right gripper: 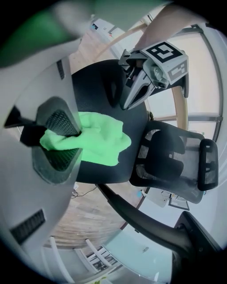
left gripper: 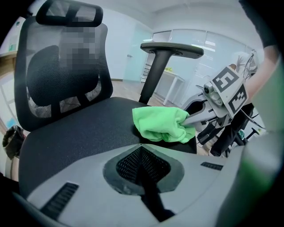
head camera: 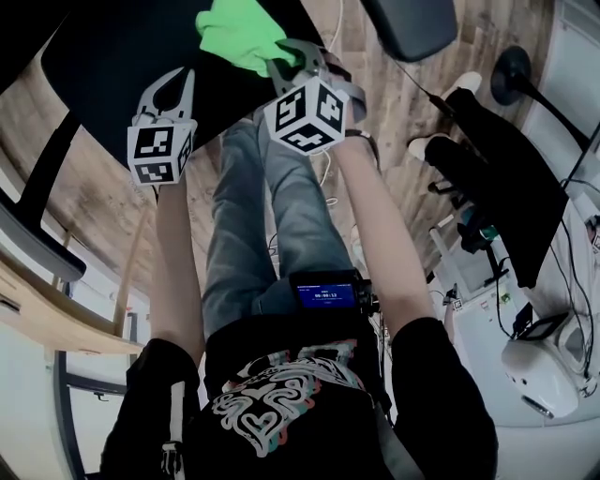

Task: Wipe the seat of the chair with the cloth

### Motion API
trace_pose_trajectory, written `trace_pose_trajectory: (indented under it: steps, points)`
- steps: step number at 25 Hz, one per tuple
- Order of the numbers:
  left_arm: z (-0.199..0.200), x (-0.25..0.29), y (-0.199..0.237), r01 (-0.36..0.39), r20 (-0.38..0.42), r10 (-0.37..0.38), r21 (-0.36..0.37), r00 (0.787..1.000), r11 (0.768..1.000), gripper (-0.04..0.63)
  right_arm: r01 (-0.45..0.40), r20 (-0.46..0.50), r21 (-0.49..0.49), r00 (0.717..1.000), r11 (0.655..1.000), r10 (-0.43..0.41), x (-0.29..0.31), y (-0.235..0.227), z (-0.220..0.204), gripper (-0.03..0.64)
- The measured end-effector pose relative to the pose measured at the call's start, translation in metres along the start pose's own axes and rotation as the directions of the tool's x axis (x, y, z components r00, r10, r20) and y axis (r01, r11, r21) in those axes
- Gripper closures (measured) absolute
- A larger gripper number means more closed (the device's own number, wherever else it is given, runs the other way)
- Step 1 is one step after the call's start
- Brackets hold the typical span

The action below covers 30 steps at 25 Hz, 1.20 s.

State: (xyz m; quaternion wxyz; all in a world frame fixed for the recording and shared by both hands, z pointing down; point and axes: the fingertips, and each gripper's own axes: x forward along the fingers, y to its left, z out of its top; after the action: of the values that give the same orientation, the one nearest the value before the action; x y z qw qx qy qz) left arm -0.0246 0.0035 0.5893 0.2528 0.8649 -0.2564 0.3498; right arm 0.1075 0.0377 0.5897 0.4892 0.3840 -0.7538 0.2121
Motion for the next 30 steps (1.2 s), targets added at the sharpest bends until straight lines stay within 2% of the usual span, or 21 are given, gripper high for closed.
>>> trace_pose_trajectory:
  steps: [12,24,30]
  points:
    - [-0.006,-0.001,0.008,-0.020,0.015,0.021,-0.031,1.000,0.999,0.595,0.024,-0.006,0.014,1.000,1.000,-0.024,0.005,-0.004,-0.006,0.563]
    - [-0.009,-0.002,0.006,-0.021,0.044,0.024,-0.068,0.999,0.997,0.595,-0.060,-0.026,0.068,0.998,0.996,0.062,0.012,-0.006,-0.004,0.563]
    - [-0.011,-0.007,0.010,-0.022,0.045,0.025,-0.077,0.999,0.997,0.595,-0.102,-0.031,0.049,0.994,0.994,0.103,0.022,0.011,0.011,0.563]
